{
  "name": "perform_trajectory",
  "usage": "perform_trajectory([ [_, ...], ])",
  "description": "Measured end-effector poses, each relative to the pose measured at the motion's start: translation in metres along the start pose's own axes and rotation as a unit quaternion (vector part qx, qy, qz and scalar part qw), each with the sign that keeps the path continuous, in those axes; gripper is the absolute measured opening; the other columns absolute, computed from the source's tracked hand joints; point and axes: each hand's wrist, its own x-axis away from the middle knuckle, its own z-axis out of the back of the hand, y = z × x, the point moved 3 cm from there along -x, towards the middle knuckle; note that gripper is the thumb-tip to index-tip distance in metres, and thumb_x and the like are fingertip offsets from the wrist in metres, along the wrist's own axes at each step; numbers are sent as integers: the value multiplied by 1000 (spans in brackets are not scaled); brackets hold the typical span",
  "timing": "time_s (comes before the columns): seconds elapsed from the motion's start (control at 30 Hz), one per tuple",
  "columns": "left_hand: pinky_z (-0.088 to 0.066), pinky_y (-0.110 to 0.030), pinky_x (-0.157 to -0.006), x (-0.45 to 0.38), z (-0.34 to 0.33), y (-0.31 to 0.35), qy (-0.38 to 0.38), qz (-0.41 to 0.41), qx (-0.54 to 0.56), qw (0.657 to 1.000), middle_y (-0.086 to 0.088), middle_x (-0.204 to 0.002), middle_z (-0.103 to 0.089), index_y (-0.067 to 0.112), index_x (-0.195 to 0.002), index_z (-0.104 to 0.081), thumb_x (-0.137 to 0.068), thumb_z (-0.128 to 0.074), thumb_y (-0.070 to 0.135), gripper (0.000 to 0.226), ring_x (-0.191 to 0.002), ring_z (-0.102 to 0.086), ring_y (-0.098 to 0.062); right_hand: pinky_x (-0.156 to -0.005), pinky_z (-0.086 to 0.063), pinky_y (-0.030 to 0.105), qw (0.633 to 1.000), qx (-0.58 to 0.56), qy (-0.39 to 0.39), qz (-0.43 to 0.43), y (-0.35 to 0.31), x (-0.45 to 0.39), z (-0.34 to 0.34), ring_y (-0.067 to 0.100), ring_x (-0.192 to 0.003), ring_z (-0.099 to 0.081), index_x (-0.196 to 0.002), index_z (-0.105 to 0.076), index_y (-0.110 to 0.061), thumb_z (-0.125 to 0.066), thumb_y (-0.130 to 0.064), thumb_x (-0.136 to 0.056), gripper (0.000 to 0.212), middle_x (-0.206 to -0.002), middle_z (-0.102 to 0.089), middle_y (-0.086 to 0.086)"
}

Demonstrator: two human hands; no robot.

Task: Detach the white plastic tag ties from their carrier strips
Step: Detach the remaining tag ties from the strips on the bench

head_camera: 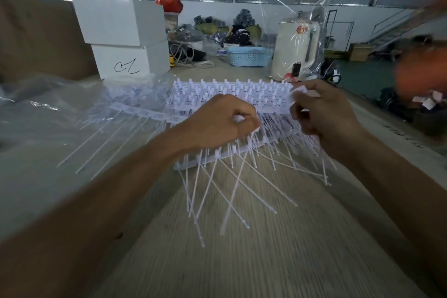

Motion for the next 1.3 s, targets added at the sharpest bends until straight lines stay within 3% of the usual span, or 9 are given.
perform_trajectory([
  [0.1, -37, -10, -65, -2, -2, 3, 28, -1, 26, 999, 14, -63, -60, 27, -74, -65, -103, -55, 27, 31, -59, -55, 2, -45, -22, 21, 995, -83, -55, -32, 5, 2, 4, 12, -43, -33, -108, -62, -21, -46, -16, -106, 17, -59, -56, 3],
  [0.23, -52, -46, -72, -2, -1, -6, 19, 28, 47, 998, 8, -76, -66, 23, -92, -69, -104, -50, 18, 23, -75, -65, -32, -42, -25, 23, 993, -79, -91, -13, 4, 9, -11, 13, -46, -31, -128, -56, -44, -37, -15, -108, 40, -62, -50, 3],
  [0.4, -57, -49, -84, -2, 4, -7, 54, 11, 122, 991, -4, -82, -70, 14, -107, -62, -96, -64, 10, 12, -78, -71, -22, -43, -23, 17, 997, -14, -77, -17, 2, 18, -28, 10, -40, -29, -102, -71, -23, -46, -17, -105, 26, -66, -49, 4],
  [0.53, -57, -47, -81, -1, 6, -4, 81, -22, 152, 985, -7, -101, -64, 7, -104, -58, -92, -71, 9, 18, -78, -72, -25, -40, -25, 20, 992, 17, -119, -41, 3, 24, -34, 10, -40, -31, -86, -62, -11, -56, -39, -101, 32, -70, -52, 7],
  [0.6, -57, -50, -83, 0, 9, -4, 88, -22, 147, 985, -7, -105, -63, 7, -104, -58, -92, -71, 11, 18, -79, -73, -24, -40, -24, 20, 990, 5, -135, -32, 1, 26, -35, 11, -42, -30, -88, -62, -10, -59, -33, -100, 26, -68, -53, 5],
  [0.83, -48, -20, -66, -2, 7, -5, 74, 40, 48, 995, 7, -69, -67, 7, -88, -65, -103, -52, 32, 32, -59, -60, 0, -40, -22, 17, 985, -117, -112, -62, -1, 22, -33, 8, -41, -29, -85, -61, -15, -66, -21, -95, 13, -69, -56, 1],
  [1.03, -37, -21, -58, 1, 11, -15, 90, 70, 7, 993, 12, -51, -50, 25, -64, -55, -101, -56, 40, 39, -47, -46, 2, -38, -22, 16, 976, -165, -115, -85, 9, 24, -43, 9, -40, -28, -78, -59, -16, -62, -16, -95, 18, -66, -51, 0],
  [1.23, -28, -20, -51, 10, 3, -13, 136, 46, -60, 988, 6, -49, -34, 23, -57, -38, -103, -52, 32, 49, -47, -38, -6, -39, -22, 19, 983, -92, -153, -46, 8, 34, -49, 12, -40, -28, -90, -60, 5, -61, -17, -98, 23, -73, -59, 12],
  [1.3, -27, -20, -51, 12, 5, -16, 142, 48, -38, 988, 6, -49, -33, 20, -57, -37, -104, -51, 29, 50, -46, -34, -7, -39, -24, 21, 984, -65, -163, -18, 4, 39, -50, 15, -41, -29, -83, -63, -1, -63, -18, -97, 22, -73, -55, 17],
])
